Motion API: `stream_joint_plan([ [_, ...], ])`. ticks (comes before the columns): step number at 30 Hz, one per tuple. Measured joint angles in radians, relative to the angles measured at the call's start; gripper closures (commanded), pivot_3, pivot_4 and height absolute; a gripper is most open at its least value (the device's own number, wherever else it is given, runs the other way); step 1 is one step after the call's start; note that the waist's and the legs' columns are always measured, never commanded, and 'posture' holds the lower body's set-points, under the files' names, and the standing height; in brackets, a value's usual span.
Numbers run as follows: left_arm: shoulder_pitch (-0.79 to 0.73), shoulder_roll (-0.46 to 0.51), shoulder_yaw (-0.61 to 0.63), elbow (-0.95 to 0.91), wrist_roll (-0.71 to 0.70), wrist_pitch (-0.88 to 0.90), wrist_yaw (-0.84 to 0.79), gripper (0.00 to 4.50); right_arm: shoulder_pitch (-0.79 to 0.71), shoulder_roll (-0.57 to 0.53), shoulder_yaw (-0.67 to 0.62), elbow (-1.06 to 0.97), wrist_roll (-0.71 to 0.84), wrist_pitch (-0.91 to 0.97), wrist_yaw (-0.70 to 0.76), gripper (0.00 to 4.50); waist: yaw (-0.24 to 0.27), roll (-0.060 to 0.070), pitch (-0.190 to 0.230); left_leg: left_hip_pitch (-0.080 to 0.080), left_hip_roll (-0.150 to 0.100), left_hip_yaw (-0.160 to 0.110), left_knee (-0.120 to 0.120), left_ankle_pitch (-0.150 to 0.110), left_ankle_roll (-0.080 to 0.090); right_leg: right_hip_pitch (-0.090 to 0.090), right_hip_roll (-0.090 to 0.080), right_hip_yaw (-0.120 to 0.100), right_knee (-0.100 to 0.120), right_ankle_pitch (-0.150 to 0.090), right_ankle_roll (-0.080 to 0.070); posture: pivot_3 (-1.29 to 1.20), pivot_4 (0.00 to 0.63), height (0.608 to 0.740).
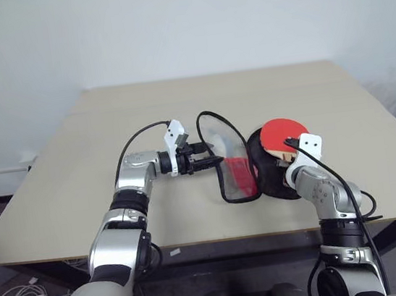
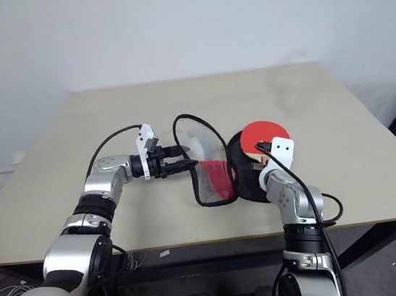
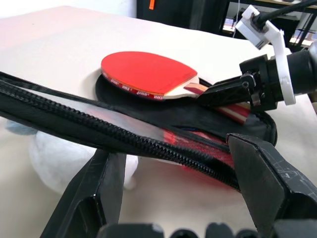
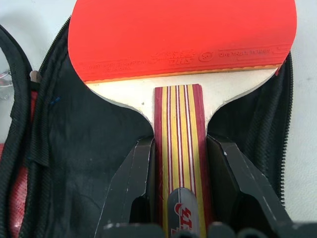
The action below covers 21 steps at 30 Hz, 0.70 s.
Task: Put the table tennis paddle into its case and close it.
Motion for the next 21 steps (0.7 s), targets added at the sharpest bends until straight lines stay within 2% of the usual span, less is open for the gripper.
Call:
stream_joint_plan([
  [21,-0.001,-0.001,0.000,0.032,0.017,-0.010,0.001,1.11,0.042,0.062,0.006,-0.193,-0.011,0.137,-0.010,3.37,0.000,0.000,0.000,0.000,0.000,-0.001,0.000,-0.001,0.002,0.000,0.000,0.000,0.000,0.000,0.000,0.00,0.000,0.740],
])
